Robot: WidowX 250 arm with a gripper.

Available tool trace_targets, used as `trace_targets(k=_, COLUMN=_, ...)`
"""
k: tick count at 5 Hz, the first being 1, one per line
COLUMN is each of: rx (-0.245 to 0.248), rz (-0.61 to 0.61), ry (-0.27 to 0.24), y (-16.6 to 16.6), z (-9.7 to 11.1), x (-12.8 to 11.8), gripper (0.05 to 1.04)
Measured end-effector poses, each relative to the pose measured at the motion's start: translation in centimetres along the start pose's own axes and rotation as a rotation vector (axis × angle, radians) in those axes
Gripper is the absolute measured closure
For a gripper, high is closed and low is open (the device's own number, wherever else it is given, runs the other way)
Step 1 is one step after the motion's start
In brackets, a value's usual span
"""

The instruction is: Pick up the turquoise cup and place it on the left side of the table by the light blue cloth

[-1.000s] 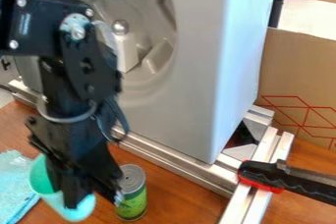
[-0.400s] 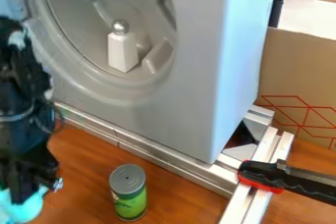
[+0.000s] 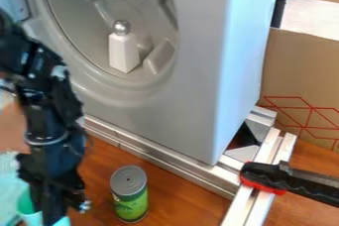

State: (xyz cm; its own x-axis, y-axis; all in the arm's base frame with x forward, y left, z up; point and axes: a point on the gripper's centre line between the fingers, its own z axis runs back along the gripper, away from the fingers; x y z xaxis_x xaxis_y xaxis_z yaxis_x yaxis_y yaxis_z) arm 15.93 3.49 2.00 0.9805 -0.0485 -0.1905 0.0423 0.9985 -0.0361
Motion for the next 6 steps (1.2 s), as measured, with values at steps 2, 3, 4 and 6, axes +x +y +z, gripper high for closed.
trace_targets(k=2, rx=0.028, rz=-0.007, ry=0.023, y=-0.6, z=-0.4, x=0.9, gripper=0.988)
trace_targets(k=3, rx=0.056, rz=0.042, ry=0.090, y=-0.3, z=-0.8, x=0.7, gripper=0.988)
trace_targets(k=4, rx=0.065, rz=0.081, ry=0.133, y=-0.1, z=-1.3, x=0.7, gripper=0.955)
trace_targets(k=6, rx=0.094, rz=0.101, ry=0.063, y=-0.7, z=1.1, x=-0.9, gripper=0.431)
